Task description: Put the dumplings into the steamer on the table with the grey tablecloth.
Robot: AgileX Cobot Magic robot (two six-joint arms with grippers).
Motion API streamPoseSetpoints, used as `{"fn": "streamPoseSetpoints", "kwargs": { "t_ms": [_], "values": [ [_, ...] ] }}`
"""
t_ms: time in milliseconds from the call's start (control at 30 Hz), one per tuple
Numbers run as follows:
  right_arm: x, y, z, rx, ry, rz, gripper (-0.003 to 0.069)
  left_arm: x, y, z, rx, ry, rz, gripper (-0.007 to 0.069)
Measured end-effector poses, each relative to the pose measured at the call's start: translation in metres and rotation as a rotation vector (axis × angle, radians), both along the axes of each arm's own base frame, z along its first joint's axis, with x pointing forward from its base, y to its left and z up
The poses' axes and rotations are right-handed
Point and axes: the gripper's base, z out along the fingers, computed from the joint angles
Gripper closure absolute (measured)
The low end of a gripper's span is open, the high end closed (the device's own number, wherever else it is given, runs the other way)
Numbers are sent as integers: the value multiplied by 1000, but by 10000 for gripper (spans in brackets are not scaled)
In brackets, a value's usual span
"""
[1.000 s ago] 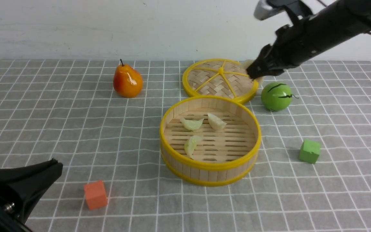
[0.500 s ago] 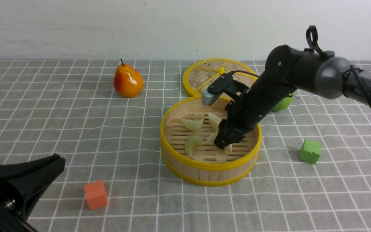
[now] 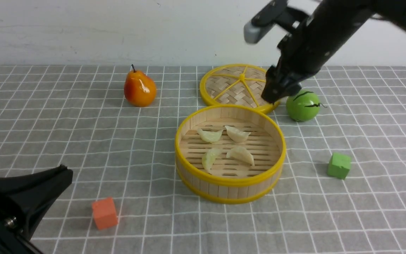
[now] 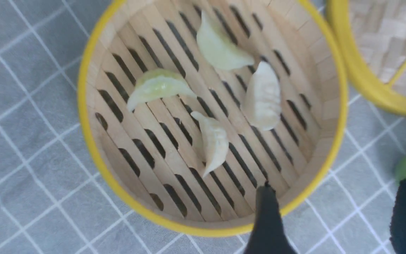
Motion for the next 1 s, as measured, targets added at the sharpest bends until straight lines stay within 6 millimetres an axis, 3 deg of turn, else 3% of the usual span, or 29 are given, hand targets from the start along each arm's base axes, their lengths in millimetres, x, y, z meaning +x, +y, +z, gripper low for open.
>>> {"fn": "streamPoseSetpoints", "kwargs": {
  "t_ms": [100, 133, 233, 300, 400, 467, 567, 600, 633, 667, 700, 800, 833, 867, 933, 1000],
  "values": [
    [-47, -15, 66, 70, -143, -10, 331, 0, 1, -2, 15, 21, 13, 635],
    [-57, -19, 79, 84, -176, -9, 355, 0, 1, -3, 17, 25, 15, 635],
    [-116, -38, 137, 163, -353, -13, 488, 0, 2, -4, 26, 37, 23, 635],
    [-152, -51, 164, 213, -455, -27, 572, 0, 2, -4, 26, 37, 23, 634],
    [-208, -72, 186, 278, -622, -56, 670, 0, 2, -4, 26, 37, 23, 629],
    [-228, -82, 185, 304, -709, -84, 678, 0, 2, -4, 26, 37, 23, 627],
    [-268, -101, 177, 356, -889, -137, 678, 0, 2, -4, 26, 37, 23, 624],
    [-285, -110, 154, 402, -983, -179, 678, 0, 2, -4, 26, 38, 23, 623],
    [-299, -116, 150, 446, -1067, -198, 678, 0, 2, -4, 26, 38, 23, 622],
    [-304, -120, 130, 480, -1109, -220, 678, 0, 2, -4, 26, 38, 23, 621],
    [-322, -129, 118, 556, -1243, -249, 678, 0, 2, -4, 26, 38, 23, 620],
    [-336, -138, 70, 637, -1402, -293, 678, 0, 2, -4, 26, 38, 23, 617],
    [-345, -143, 40, 677, -1495, -315, 678, 0, 2, -4, 26, 38, 23, 616],
    [-343, -143, 36, 675, -1490, -318, 678, 0, 2, -4, 26, 38, 23, 616],
    [-340, -143, -13, 698, -1438, -338, 677, 0, 2, -4, 26, 38, 23, 615],
    [-333, -140, -39, 711, -1352, -352, 676, 0, 2, -4, 26, 38, 23, 611]
  ]
}}
